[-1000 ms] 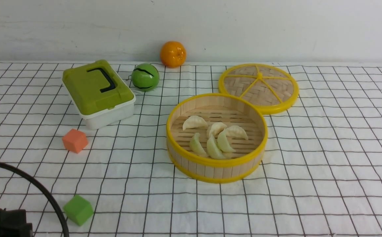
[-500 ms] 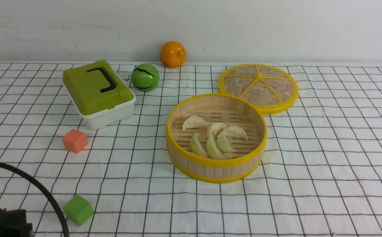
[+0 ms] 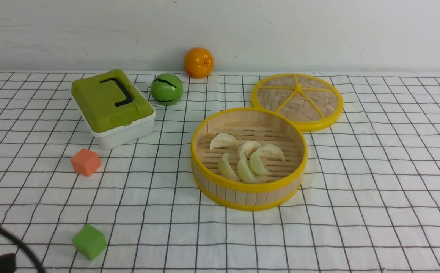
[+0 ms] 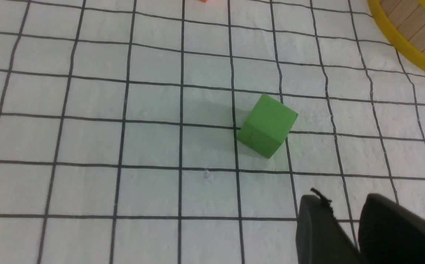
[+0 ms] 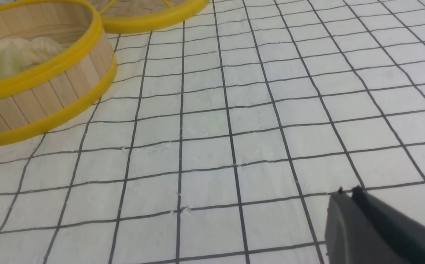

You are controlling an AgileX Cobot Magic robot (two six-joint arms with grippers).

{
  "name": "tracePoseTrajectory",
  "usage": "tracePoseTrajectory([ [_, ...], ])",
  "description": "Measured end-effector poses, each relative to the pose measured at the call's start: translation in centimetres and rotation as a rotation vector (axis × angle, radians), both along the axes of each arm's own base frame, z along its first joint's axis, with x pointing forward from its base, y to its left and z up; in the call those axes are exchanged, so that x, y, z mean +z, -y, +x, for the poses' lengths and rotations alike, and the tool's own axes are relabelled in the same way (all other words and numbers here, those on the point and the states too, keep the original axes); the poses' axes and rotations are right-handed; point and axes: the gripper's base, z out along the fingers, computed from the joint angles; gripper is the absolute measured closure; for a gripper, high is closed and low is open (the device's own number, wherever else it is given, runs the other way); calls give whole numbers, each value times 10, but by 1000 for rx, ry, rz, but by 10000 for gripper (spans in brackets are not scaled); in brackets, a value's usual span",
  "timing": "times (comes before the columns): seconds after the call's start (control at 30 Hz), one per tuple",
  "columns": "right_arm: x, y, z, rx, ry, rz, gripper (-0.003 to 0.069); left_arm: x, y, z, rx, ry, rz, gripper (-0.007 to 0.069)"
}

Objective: Put the dumplings into the steamer on the table with the white tablecloth.

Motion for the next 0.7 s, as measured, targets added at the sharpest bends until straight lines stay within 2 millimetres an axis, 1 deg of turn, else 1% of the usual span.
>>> tracePoseTrajectory([
  [0.1,0,0,0,0,0,1,648,3,-13,-24,17,224,-46,452],
  [0.13,0,0,0,0,0,1,648,3,-14,-26,18,232,-47,452],
  [0.17,0,0,0,0,0,1,645,0,-19,-33,47,296,-60,475],
  [0.2,0,0,0,0,0,1,645,1,-19,-34,52,307,-64,480],
  [0.27,0,0,0,0,0,1,641,-10,-25,-45,117,372,-93,564],
  [0.3,0,0,0,0,0,1,641,-11,-25,-45,117,367,-94,572],
  [0.33,0,0,0,0,0,1,639,-21,-26,-47,146,370,-103,626],
  [0.37,0,0,0,0,0,1,639,-29,-26,-46,156,354,-99,637],
  [0.4,0,0,0,0,0,1,638,-31,-25,-46,157,350,-99,637],
  [0.47,0,0,0,0,0,1,635,-58,-23,-42,173,271,-96,637],
  [0.53,0,0,0,0,0,2,630,-76,-21,-40,172,232,-100,637],
  [0.6,0,0,0,0,0,2,628,-83,-19,-39,161,226,-106,637],
  [0.7,0,0,0,0,-1,3,623,-83,-17,-38,123,253,-83,637],
])
